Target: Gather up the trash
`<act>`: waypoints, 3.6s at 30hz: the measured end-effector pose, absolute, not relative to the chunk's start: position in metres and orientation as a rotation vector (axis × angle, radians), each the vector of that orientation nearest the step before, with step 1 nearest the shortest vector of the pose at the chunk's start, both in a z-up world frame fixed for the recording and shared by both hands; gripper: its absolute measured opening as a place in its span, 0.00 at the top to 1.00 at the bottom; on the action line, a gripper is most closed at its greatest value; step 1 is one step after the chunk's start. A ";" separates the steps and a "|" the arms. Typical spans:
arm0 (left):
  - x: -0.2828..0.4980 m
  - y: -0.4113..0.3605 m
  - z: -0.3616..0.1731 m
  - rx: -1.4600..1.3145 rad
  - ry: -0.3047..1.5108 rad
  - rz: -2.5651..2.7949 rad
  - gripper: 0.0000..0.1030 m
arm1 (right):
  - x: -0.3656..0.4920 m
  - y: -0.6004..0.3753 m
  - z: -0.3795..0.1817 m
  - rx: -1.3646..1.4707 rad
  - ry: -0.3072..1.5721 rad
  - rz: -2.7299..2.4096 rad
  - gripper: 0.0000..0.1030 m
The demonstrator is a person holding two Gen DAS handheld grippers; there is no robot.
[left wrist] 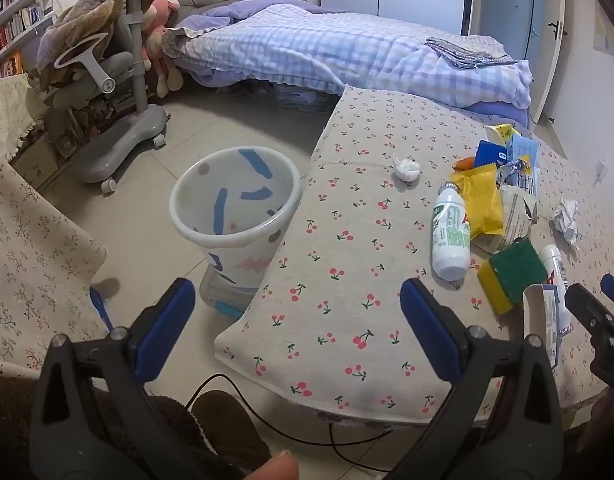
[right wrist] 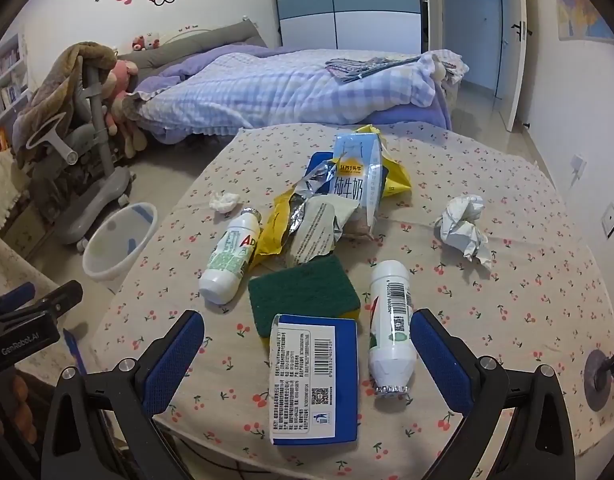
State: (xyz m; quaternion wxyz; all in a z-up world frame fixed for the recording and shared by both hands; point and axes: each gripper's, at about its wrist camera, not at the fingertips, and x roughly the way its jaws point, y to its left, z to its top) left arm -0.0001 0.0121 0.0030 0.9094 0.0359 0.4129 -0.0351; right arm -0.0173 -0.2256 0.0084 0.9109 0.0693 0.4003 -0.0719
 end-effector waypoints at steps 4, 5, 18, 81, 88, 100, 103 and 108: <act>-0.001 0.013 0.003 0.073 0.848 -0.071 0.01 | -0.017 -0.226 0.008 0.150 0.827 -0.141 0.00; -0.001 0.013 0.003 0.073 0.846 -0.069 0.01 | -0.017 -0.226 0.008 0.151 0.827 -0.140 0.00; 0.001 0.013 0.007 0.074 0.843 -0.060 0.01 | -0.015 -0.225 0.009 0.156 0.829 -0.133 0.00; -0.002 0.016 0.010 0.064 0.827 -0.054 0.01 | -0.014 -0.222 0.010 0.165 0.834 -0.118 0.00; 0.000 0.016 0.010 0.051 0.834 -0.057 0.01 | -0.013 -0.223 0.015 0.175 0.831 -0.112 0.00; 0.024 -0.011 0.022 0.097 0.906 -0.200 0.01 | 0.000 -0.256 0.034 0.220 0.896 -0.101 0.00; 0.046 -0.026 0.022 0.135 0.964 -0.270 0.01 | 0.014 -0.281 0.038 0.242 0.935 -0.110 0.00; 0.091 -0.050 0.018 0.180 1.052 -0.347 0.01 | 0.041 -0.344 0.040 0.304 0.961 -0.216 0.00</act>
